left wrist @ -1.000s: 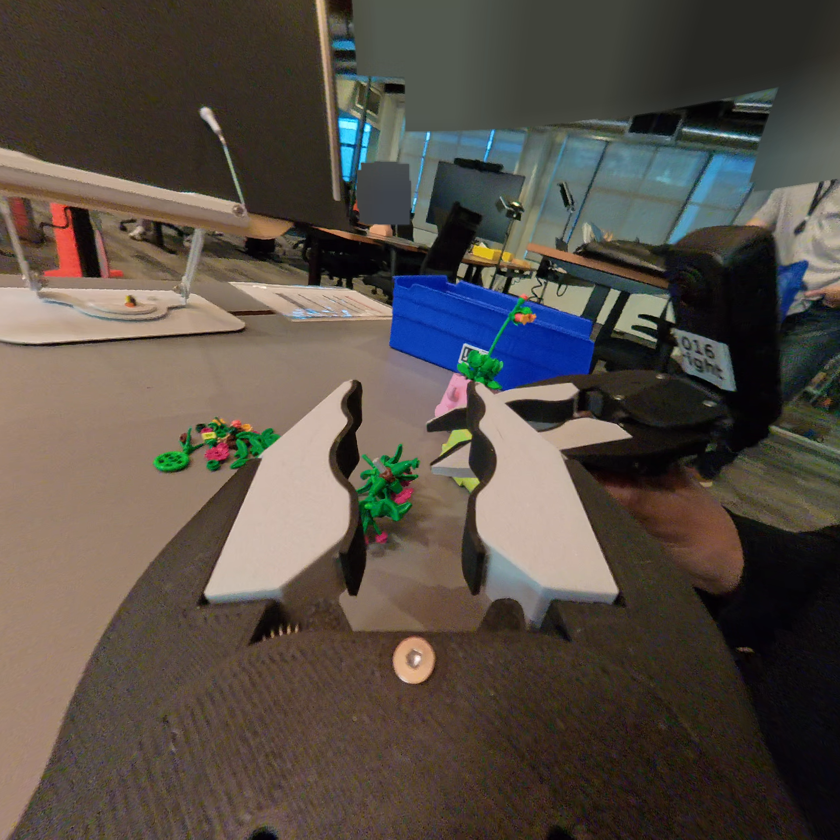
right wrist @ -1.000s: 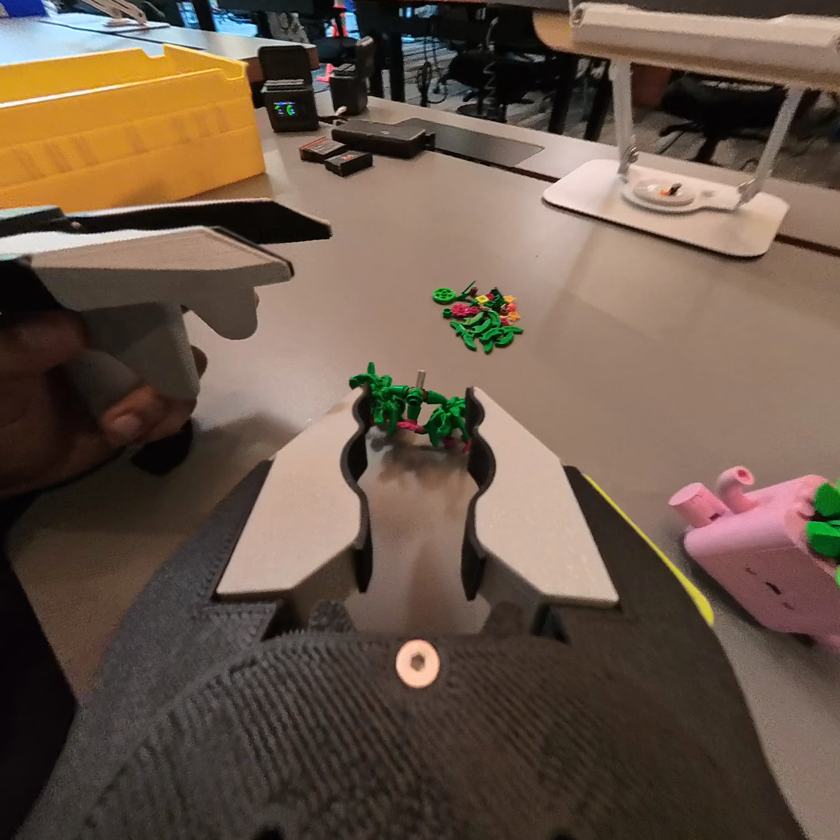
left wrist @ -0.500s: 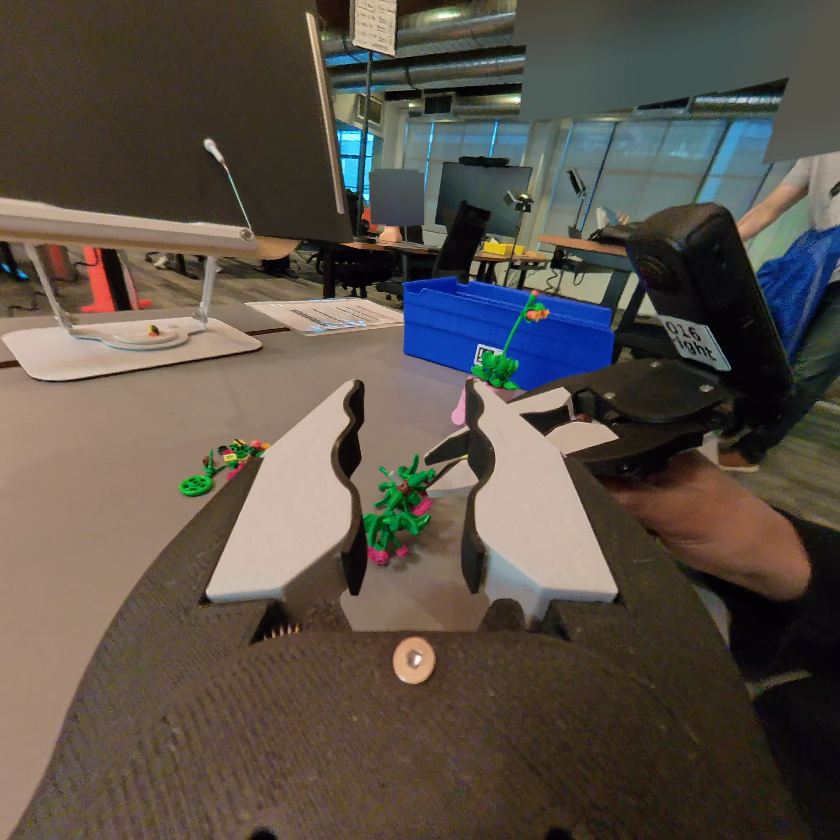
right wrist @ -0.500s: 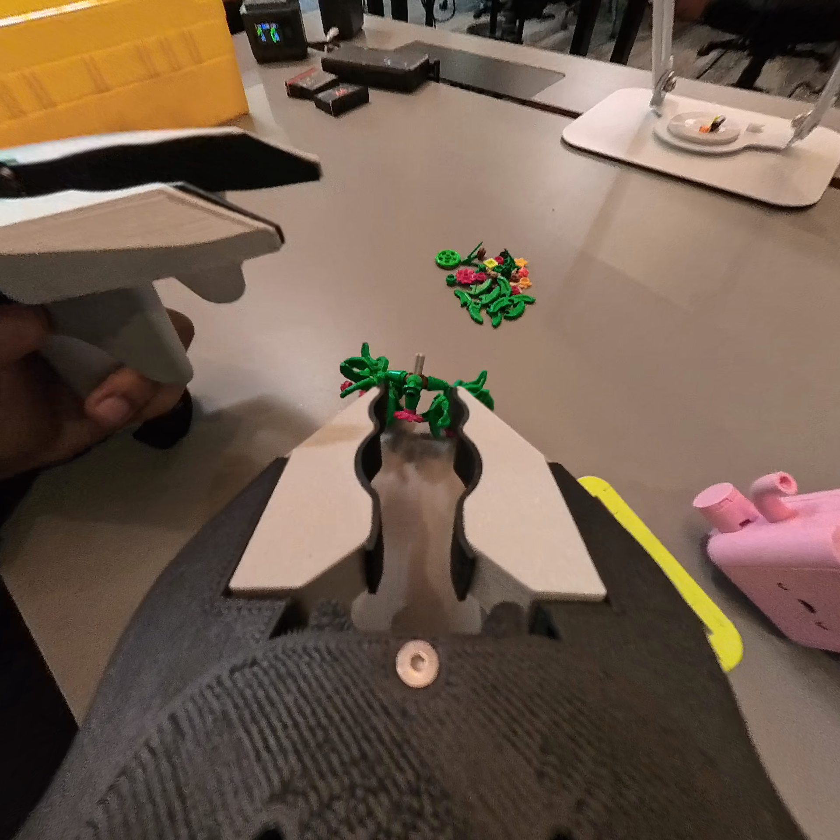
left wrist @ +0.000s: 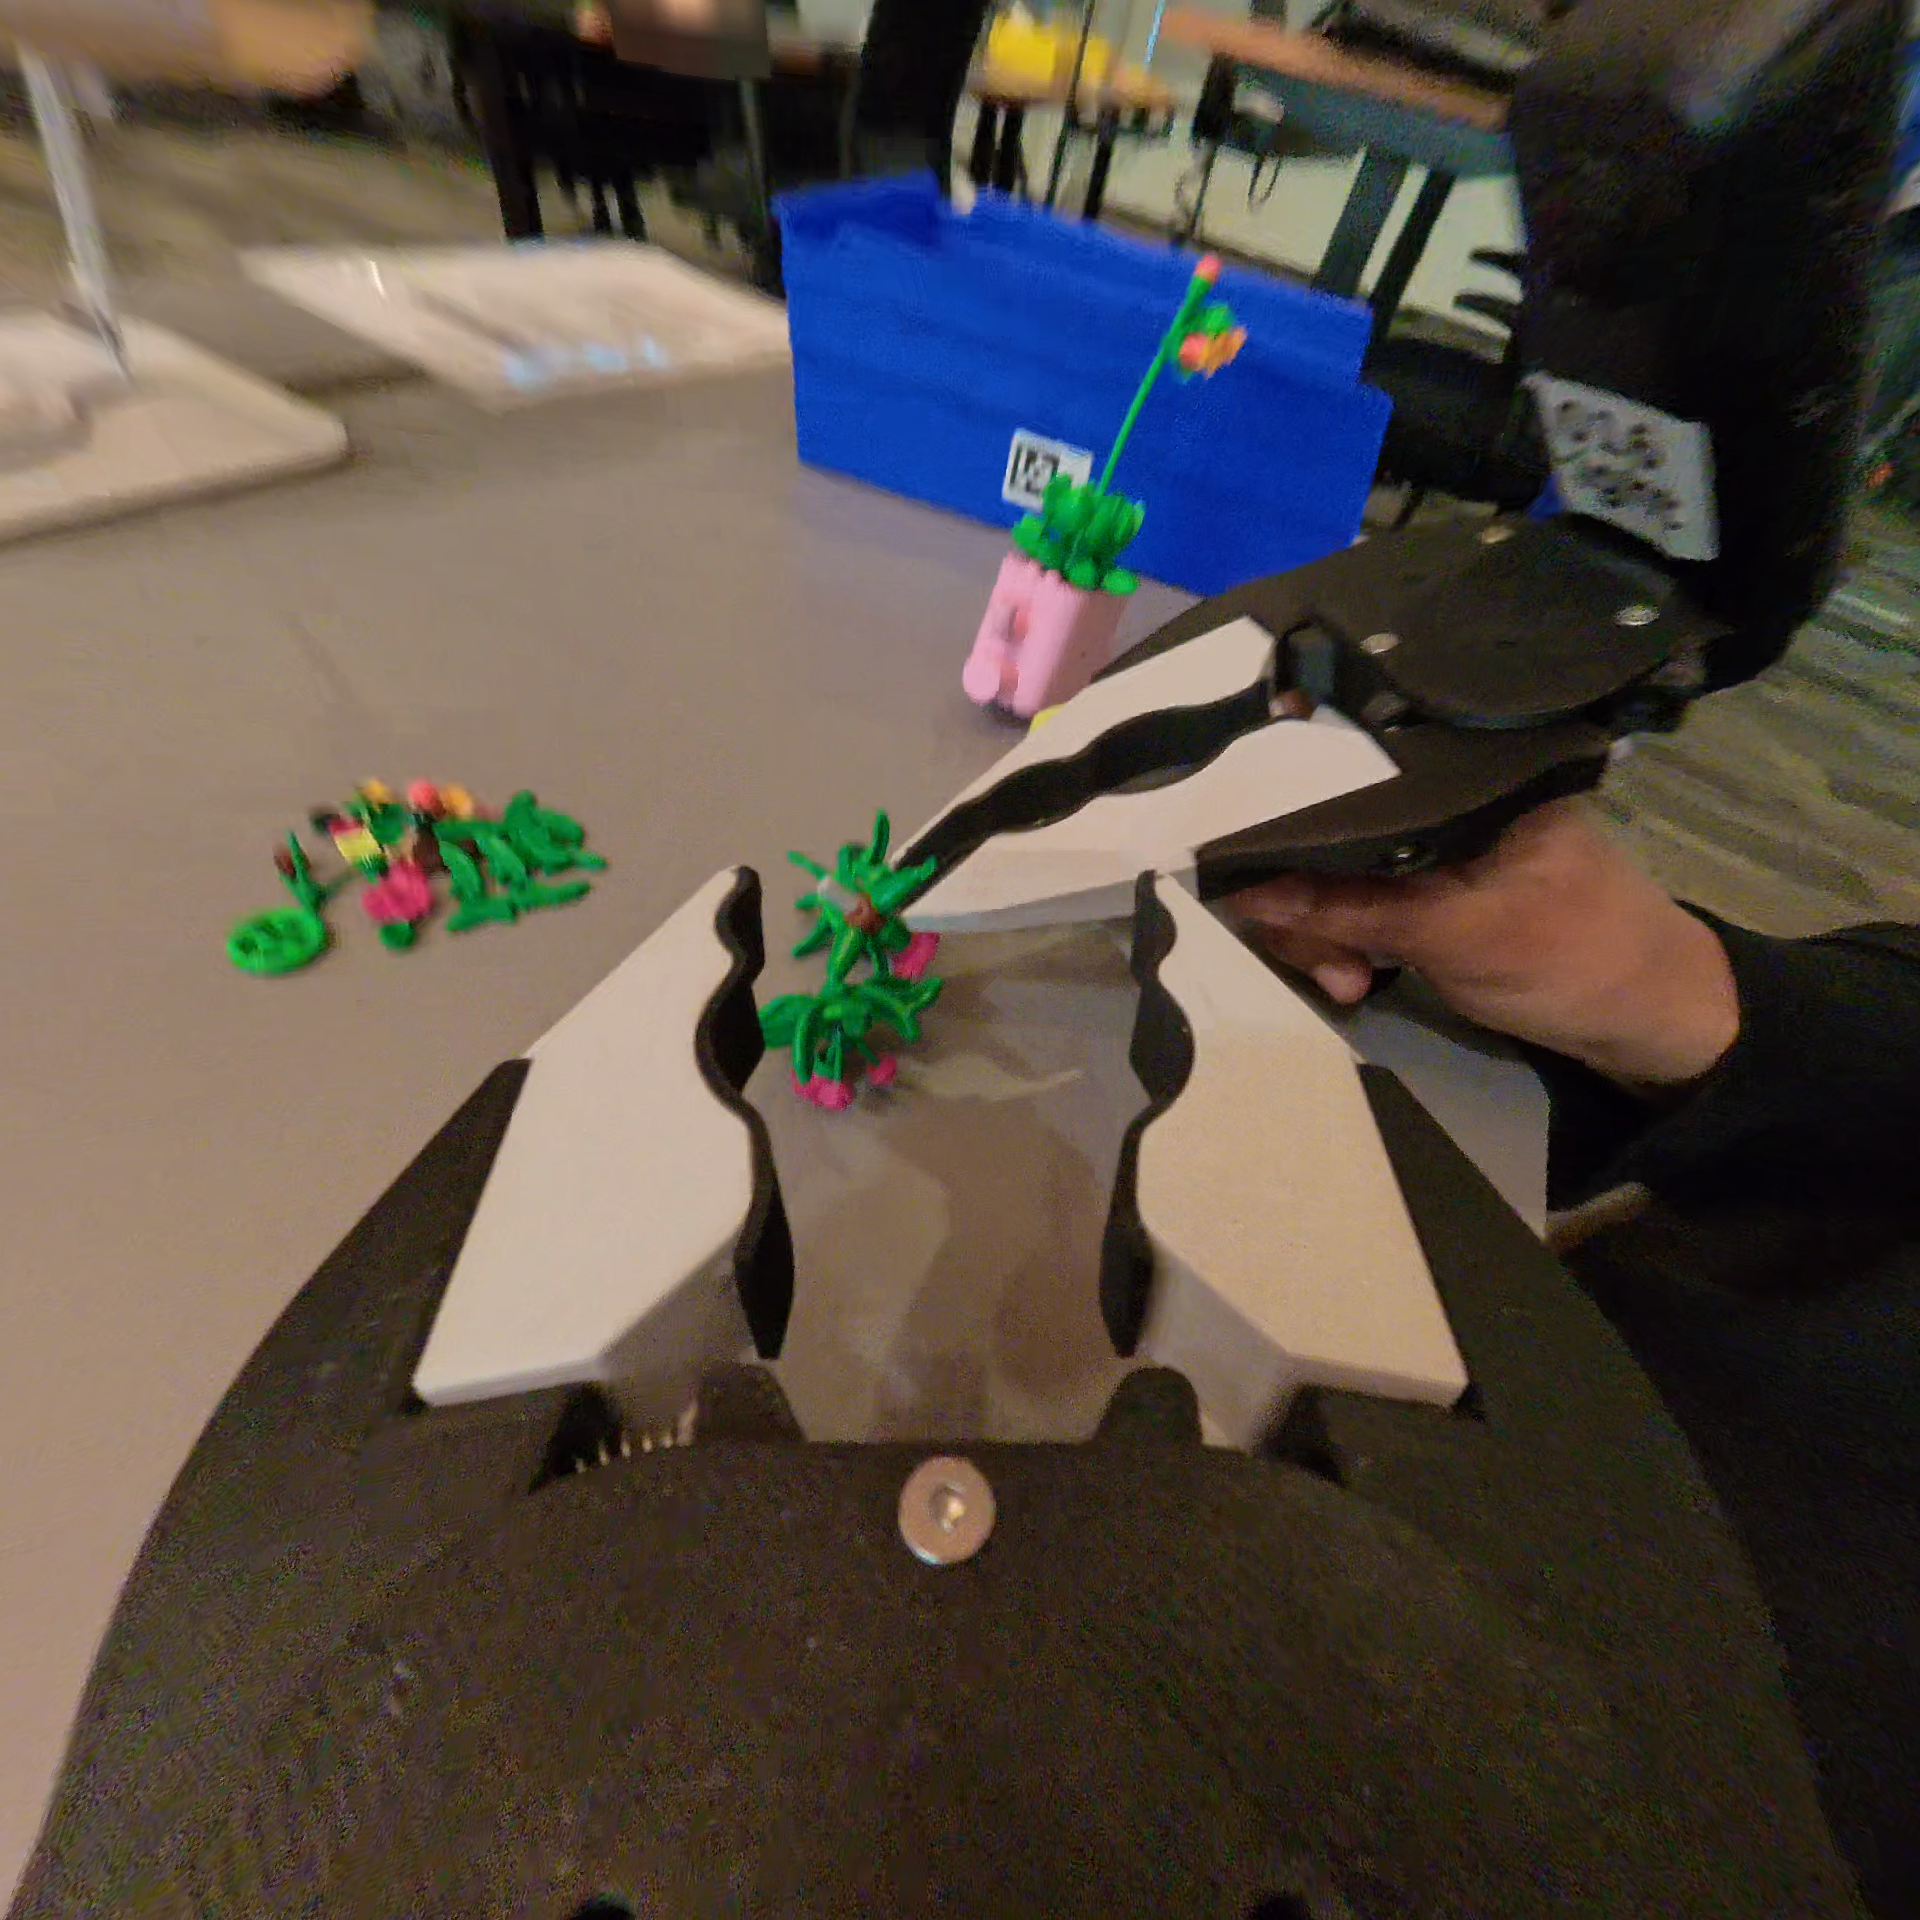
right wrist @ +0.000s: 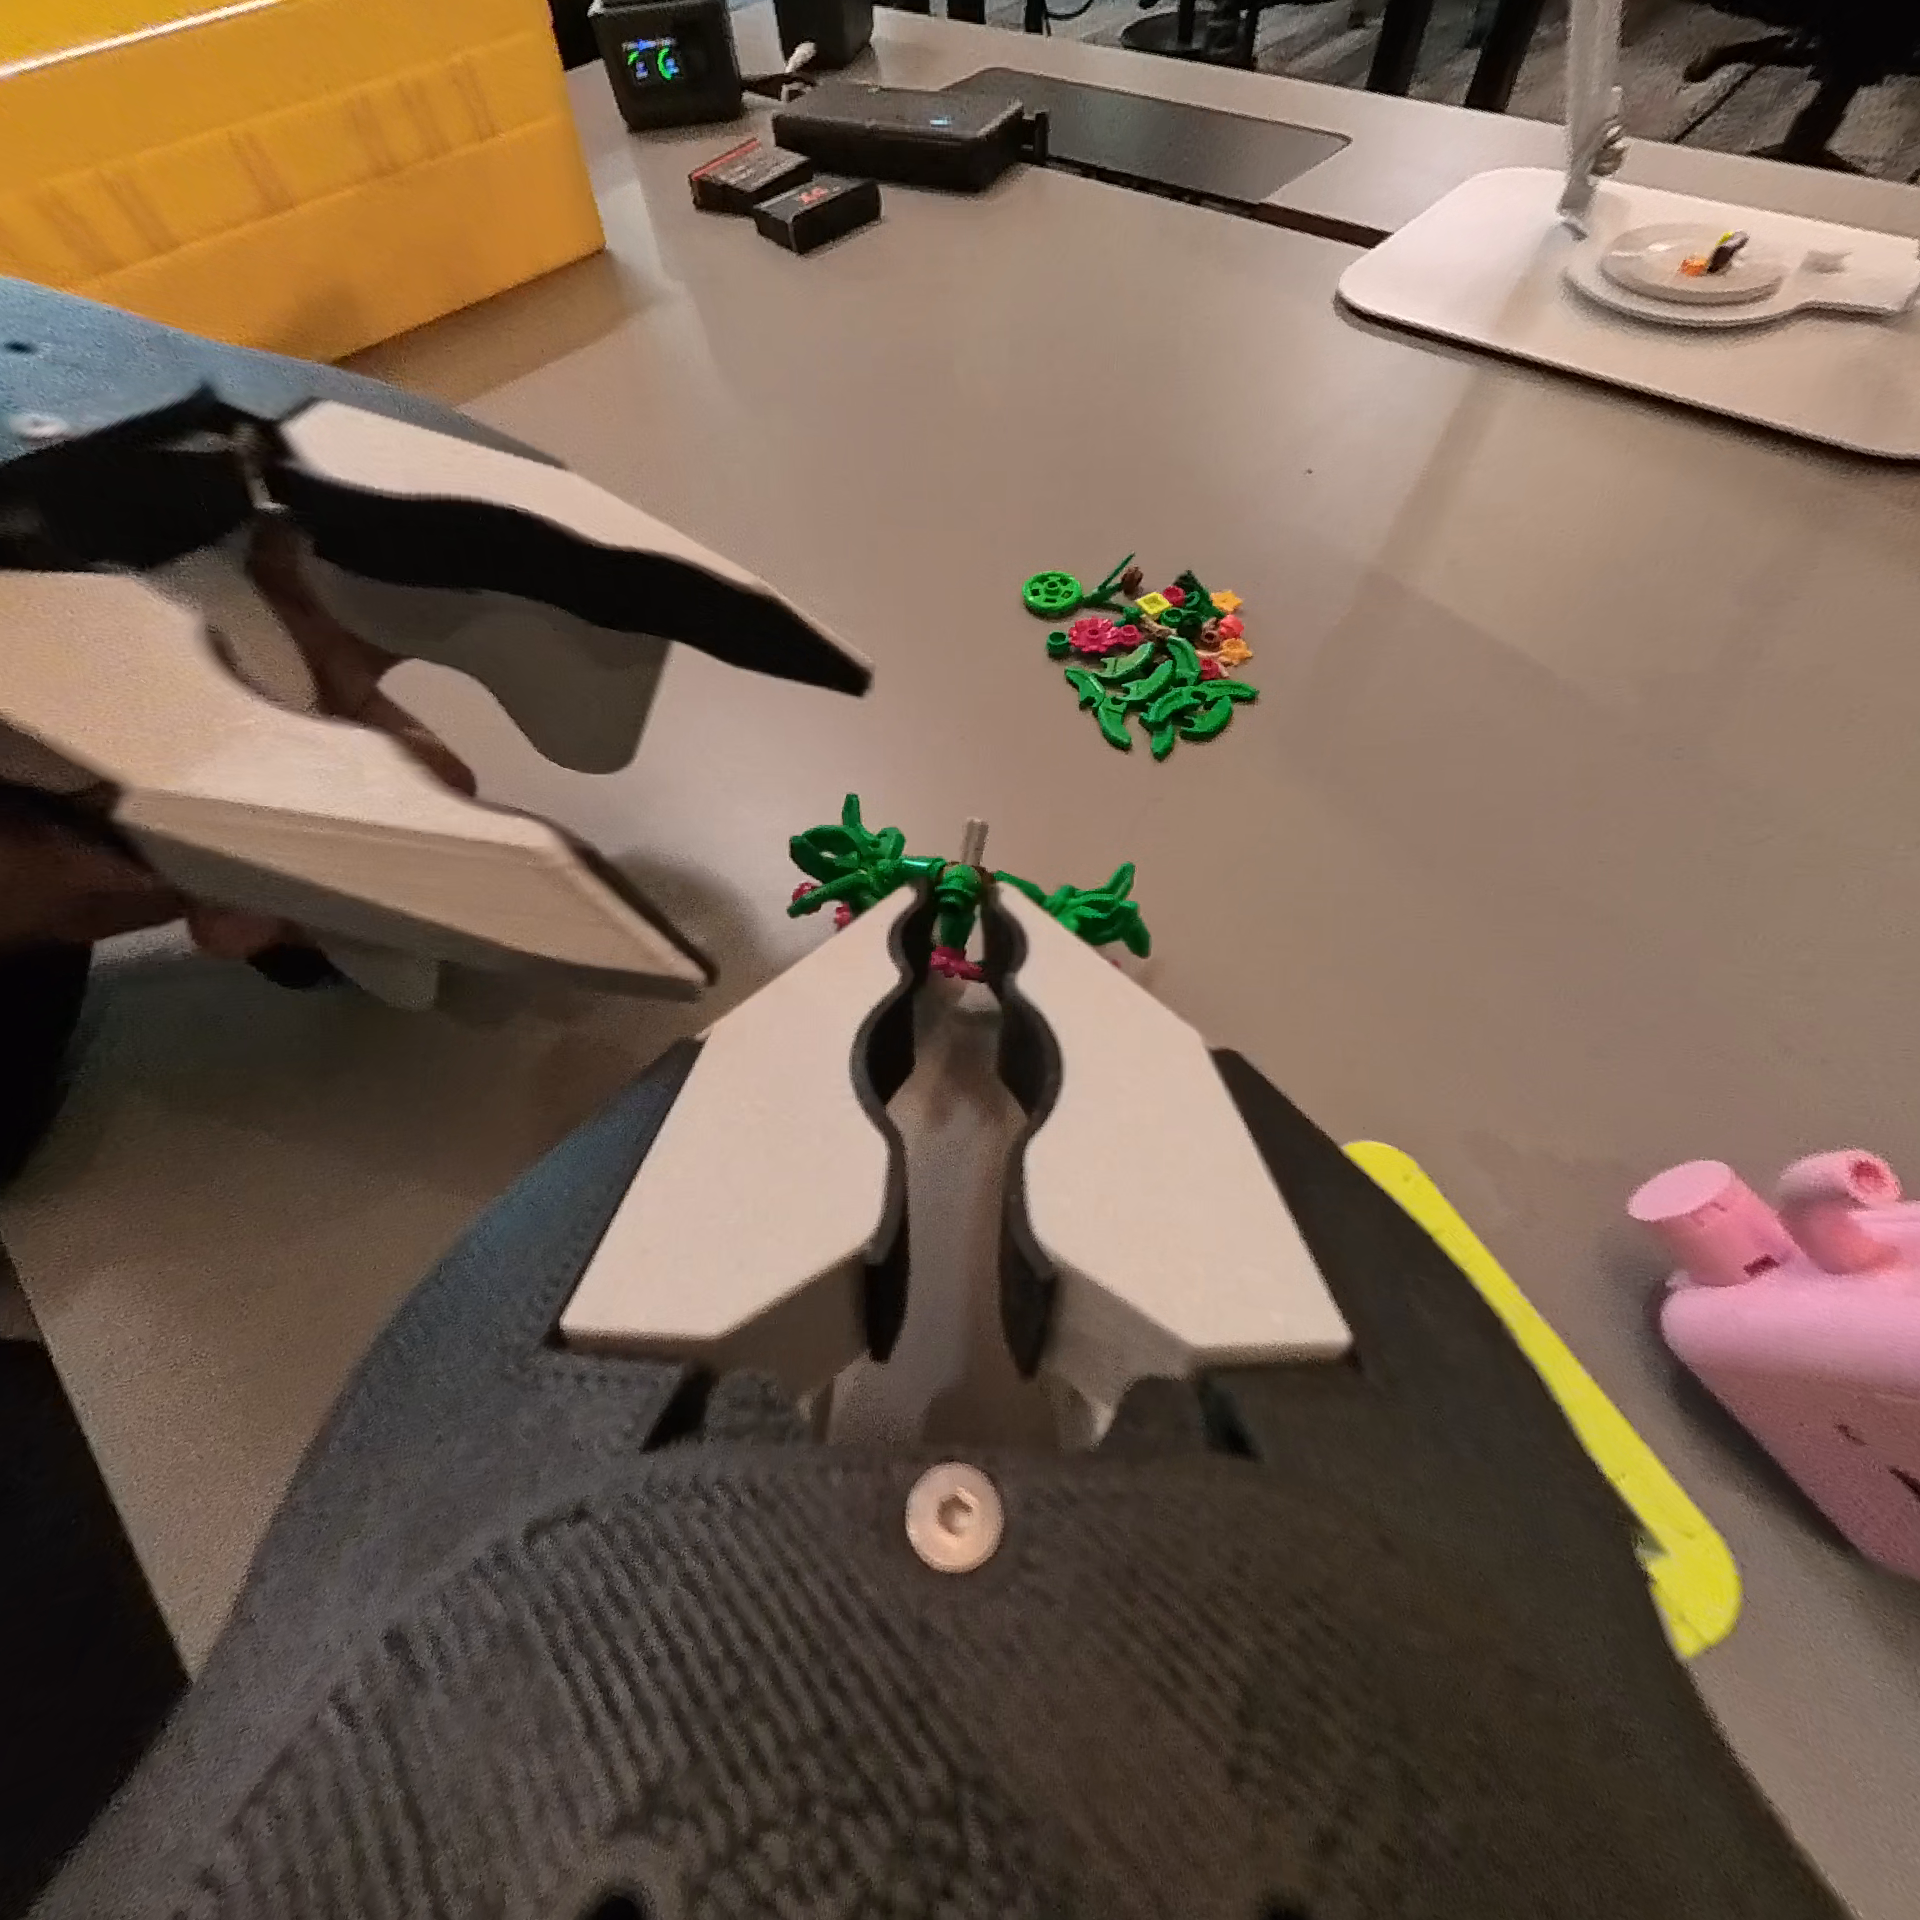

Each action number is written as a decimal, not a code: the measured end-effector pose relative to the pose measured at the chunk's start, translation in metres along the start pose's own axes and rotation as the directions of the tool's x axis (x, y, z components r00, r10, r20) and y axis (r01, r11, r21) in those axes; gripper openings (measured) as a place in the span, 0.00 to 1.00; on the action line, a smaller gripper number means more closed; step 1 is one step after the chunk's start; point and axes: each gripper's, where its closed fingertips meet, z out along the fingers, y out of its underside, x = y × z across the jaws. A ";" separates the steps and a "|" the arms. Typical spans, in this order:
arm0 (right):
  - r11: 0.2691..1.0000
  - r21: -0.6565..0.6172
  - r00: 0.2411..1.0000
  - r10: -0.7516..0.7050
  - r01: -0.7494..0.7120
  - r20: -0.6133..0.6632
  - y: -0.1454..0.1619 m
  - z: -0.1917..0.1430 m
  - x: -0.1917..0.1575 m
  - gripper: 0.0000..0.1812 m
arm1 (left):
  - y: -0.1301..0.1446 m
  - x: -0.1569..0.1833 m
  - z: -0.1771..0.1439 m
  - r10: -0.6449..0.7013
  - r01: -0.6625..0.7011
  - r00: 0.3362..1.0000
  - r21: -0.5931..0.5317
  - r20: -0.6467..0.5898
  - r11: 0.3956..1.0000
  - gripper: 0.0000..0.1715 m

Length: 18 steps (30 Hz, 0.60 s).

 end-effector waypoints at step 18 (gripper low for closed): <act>0.976 0.217 0.976 -0.034 -0.013 0.214 -0.024 -0.028 -0.025 0.03 | 0.006 -0.004 -0.005 -0.317 0.315 0.925 -0.046 -0.211 0.948 0.21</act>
